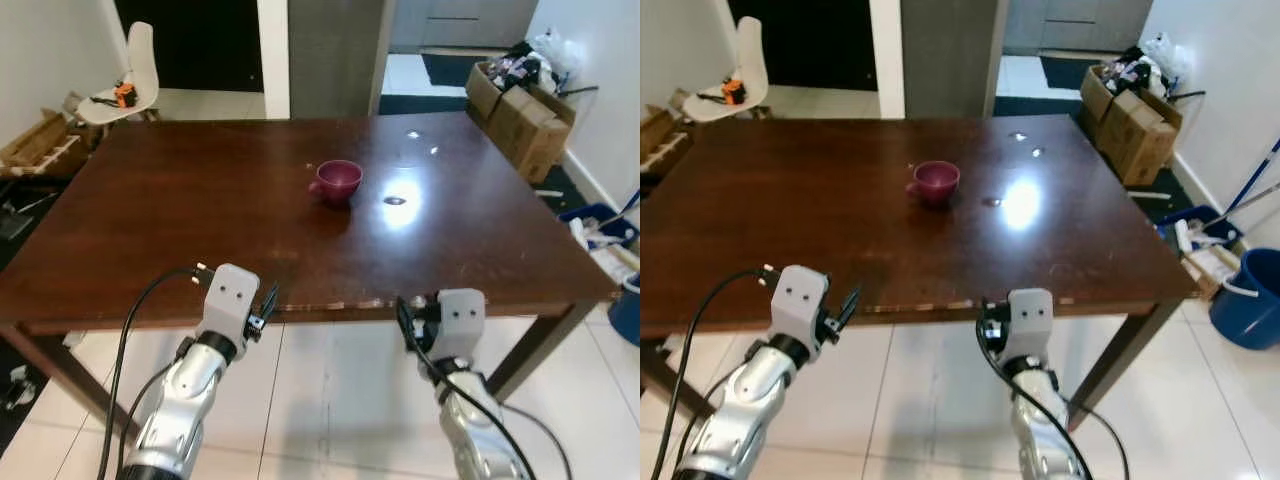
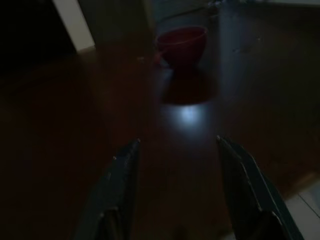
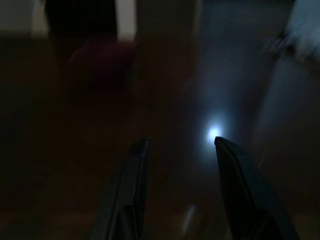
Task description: Setting the table
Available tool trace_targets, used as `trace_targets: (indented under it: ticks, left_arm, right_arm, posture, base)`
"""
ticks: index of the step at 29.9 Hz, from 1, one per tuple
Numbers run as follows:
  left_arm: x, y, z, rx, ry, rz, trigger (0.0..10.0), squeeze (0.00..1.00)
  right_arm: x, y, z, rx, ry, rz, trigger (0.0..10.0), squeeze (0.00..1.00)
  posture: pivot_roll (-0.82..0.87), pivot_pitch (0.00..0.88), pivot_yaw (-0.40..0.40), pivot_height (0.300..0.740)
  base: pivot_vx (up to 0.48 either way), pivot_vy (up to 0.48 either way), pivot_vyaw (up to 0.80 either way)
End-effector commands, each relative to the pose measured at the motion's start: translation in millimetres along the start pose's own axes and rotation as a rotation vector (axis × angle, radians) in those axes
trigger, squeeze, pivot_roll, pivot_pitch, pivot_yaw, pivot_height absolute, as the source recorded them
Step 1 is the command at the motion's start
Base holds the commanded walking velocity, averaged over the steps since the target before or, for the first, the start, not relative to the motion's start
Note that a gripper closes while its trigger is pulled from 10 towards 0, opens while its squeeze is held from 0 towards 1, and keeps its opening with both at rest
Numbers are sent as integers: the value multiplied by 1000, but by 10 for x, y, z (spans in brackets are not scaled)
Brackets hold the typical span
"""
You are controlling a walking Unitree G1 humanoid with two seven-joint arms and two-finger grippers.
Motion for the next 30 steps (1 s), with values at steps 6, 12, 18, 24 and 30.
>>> trace_targets:
  ticks: [6, 12, 18, 24, 30]
  left_arm:
    - [102, 694, -183, -8, 43, 219, 10000, 0]
    - [175, 760, -71, -20, 7, 230, 10000, 0]
    - [155, 644, 19, -33, -31, 162, 10000, 0]
    - [131, 551, 22, -39, -42, 128, 10000, 0]
    - [78, 400, 43, -34, -77, 71, 10000, 0]
  right_arm:
    - [99, 544, 42, -10, -26, 179, 10000, 0]
    - [105, 440, 107, 34, -56, 136, 10000, 0]
    - [74, 223, -41, 203, 28, -8, 10000, 0]
    - [45, 122, -202, 253, 127, -87, 10000, 0]
    - [-1, 9, -521, 235, 294, -176, 10000, 0]
  posture:
    - [-85, 0, 105, 740]
    - [-85, 0, 108, 740]
    - [-90, 0, 113, 740]
    - [-85, 0, 113, 740]
    - [-73, 0, 111, 740]
  base:
    - [472, 0, 0]
    - [474, 0, 0]
    - [240, 0, 0]
    - [0, 0, 0]
    - [0, 0, 0]
Point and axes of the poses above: a point about 5 cm out from each wrist's last joint towards the gripper, its own x axis pointing out of the wrist towards the gripper, its own y axis along the axis of the wrist's last joint, z = x × y, the point moved 4 cm from there along x, pointing out of the wrist towards the gripper, and after that the axes turned 13 degrees about x, right-handed, at the moved point
